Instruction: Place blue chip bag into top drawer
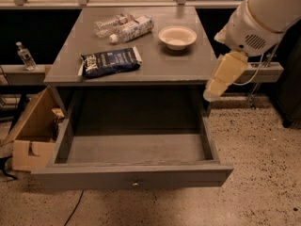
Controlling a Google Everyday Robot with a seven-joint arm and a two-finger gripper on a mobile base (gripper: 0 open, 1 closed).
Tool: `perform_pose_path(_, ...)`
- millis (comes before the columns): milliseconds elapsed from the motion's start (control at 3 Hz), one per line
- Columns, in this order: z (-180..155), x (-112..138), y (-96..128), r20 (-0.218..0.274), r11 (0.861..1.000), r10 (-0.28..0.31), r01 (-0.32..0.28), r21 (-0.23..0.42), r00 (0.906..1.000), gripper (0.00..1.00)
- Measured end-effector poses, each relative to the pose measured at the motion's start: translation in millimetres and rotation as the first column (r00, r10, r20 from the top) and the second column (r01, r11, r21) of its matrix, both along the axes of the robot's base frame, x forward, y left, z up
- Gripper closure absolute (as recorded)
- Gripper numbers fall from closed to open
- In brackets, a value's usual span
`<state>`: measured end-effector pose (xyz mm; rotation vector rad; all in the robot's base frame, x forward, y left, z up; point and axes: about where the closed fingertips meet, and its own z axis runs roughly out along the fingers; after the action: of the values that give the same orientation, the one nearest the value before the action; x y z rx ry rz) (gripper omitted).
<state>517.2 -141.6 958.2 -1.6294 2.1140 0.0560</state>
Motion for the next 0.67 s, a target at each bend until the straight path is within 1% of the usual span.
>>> perform_pose_path(333,-6,37,30,0.011,0.999,-0.006,0.005,0.036,0.9999,0.0)
perform_pose_path(667,-12,69,72,0.019,0.996,-0.002,0.0,0.089,0.9998,0.0)
